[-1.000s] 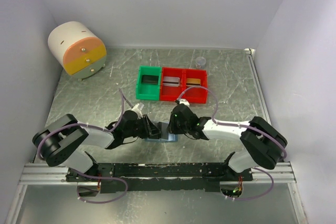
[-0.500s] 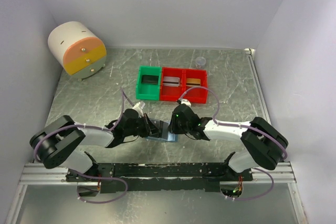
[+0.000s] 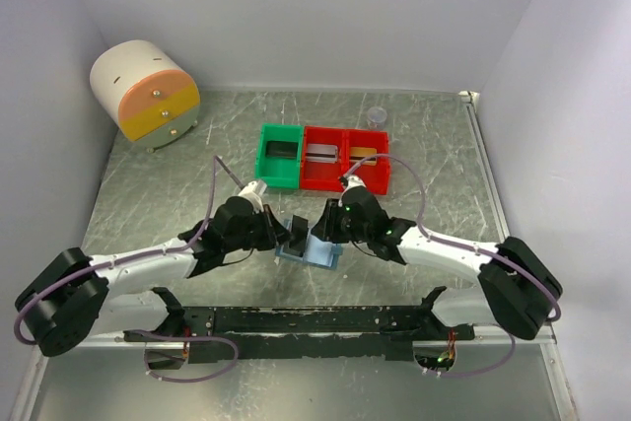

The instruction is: Take the credit cards out of the card holder

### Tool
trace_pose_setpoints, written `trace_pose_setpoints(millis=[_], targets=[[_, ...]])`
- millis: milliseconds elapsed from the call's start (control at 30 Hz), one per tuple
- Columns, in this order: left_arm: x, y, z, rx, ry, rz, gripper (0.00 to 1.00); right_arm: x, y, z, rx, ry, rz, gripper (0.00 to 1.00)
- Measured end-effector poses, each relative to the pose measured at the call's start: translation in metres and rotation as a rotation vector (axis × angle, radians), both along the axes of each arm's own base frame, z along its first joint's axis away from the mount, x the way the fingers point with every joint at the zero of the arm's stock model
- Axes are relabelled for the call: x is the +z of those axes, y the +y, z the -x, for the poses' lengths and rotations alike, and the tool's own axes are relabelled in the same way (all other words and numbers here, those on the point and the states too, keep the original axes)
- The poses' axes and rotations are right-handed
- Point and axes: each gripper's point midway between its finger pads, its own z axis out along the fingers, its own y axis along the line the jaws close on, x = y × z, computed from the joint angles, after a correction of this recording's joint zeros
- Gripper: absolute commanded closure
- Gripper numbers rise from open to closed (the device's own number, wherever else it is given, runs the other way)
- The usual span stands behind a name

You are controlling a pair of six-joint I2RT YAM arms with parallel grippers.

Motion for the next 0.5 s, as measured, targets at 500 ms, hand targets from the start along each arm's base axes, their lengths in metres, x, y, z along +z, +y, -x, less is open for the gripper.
trace_pose_setpoints(millis=[500], targets=[[0.055,0.028,0.002,0.100,-0.118,0.070,0.93,0.040,-0.005,-0.021,-0.073,-0.126,-0.303,0.41]])
